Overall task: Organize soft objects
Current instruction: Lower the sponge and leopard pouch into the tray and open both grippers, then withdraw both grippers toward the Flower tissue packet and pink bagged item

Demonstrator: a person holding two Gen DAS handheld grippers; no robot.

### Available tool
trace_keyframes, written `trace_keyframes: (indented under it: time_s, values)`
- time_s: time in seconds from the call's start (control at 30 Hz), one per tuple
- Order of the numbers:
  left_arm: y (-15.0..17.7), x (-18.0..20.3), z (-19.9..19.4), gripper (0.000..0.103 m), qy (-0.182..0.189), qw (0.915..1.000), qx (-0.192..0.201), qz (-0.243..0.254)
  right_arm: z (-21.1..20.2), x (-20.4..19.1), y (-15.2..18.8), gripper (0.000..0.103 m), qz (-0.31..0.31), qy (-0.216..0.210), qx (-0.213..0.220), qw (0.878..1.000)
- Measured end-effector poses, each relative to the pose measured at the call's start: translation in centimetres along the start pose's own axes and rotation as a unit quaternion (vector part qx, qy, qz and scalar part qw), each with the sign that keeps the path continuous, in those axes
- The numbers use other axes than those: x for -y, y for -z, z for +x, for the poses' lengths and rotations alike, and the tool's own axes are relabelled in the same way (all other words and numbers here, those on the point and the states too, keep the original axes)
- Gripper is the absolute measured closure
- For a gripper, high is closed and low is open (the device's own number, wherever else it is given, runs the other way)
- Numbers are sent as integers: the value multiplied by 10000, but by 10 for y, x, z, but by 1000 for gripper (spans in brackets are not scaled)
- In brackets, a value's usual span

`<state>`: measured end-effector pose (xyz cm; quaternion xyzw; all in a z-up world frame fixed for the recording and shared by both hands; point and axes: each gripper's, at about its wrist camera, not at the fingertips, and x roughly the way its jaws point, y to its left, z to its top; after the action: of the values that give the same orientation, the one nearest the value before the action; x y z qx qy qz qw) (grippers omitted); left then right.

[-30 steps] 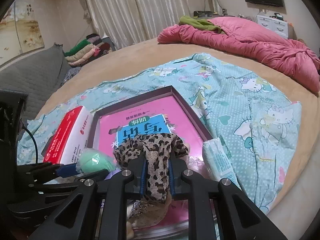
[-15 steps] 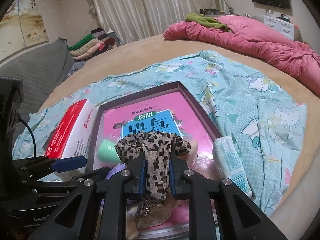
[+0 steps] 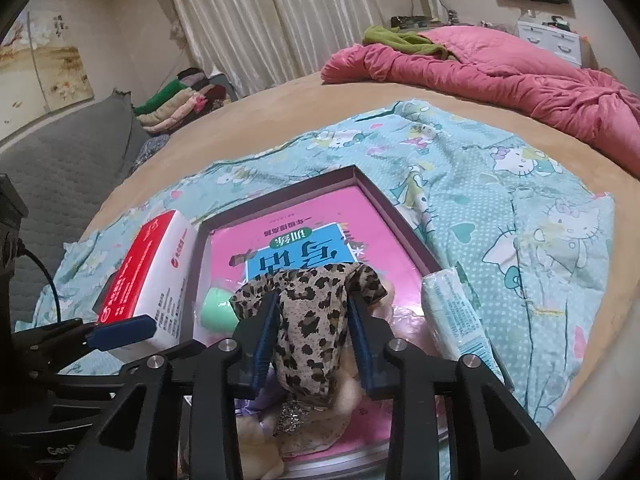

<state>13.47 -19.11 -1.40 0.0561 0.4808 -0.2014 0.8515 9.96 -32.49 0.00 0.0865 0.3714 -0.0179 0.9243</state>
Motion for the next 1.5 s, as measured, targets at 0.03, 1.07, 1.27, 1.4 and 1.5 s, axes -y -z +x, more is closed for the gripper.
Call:
trace_keyframes:
  time_s: [0.03,1.07,1.27,1.4,1.5]
  values:
    - [0,-1,-1,36,1,10000,7,-12,-1,0,0,66,-3,11,2,10000]
    - [12,-25,-51,25,-19,9977,479,-481,-40,-10,-7,30,-30,149,511,9986]
    - [18,-38,-72,24,-111,9963,597,-602,-56,-21,-11,26,-120,109,733,9972]
    - [22,-45,-83,24,-171,9953,659,-683,-65,-27,-13,26,-208,227,847,9959]
    - [25,-49,-91,23,-215,9948,694,-710,-72,-29,-13,25,-237,263,929,9950]
